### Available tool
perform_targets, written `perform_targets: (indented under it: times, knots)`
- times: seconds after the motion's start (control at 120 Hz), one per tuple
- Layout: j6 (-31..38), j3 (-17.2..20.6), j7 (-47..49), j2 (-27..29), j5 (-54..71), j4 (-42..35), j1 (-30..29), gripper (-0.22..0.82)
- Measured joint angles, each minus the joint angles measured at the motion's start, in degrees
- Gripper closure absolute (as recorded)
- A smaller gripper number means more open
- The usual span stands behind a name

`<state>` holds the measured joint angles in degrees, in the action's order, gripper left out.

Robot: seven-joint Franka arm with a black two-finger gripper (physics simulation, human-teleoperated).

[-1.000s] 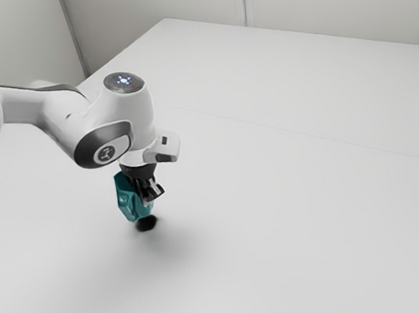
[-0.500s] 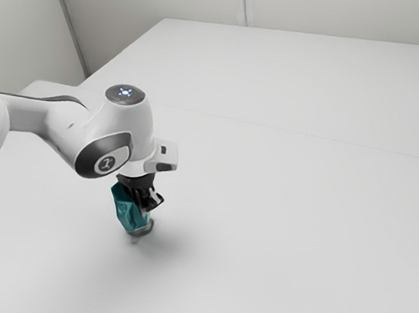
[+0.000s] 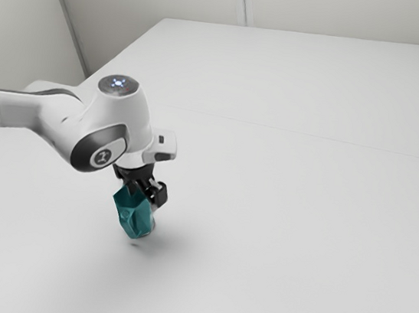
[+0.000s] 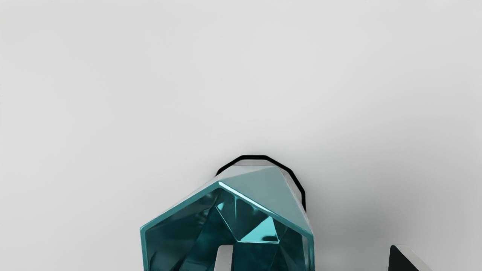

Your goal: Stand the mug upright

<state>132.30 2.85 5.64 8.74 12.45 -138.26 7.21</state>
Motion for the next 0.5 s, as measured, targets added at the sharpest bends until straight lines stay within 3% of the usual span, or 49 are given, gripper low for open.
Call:
perform_targets:
  times: [0.208,0.5]
  knots:
    - [-2.24,2.63,0.12,0.83,-2.98,2.60,-1.88,0.08]
    - [-12.36,2.89,0.17,-2.00,-6.62,14.35,-2.81,0.04]
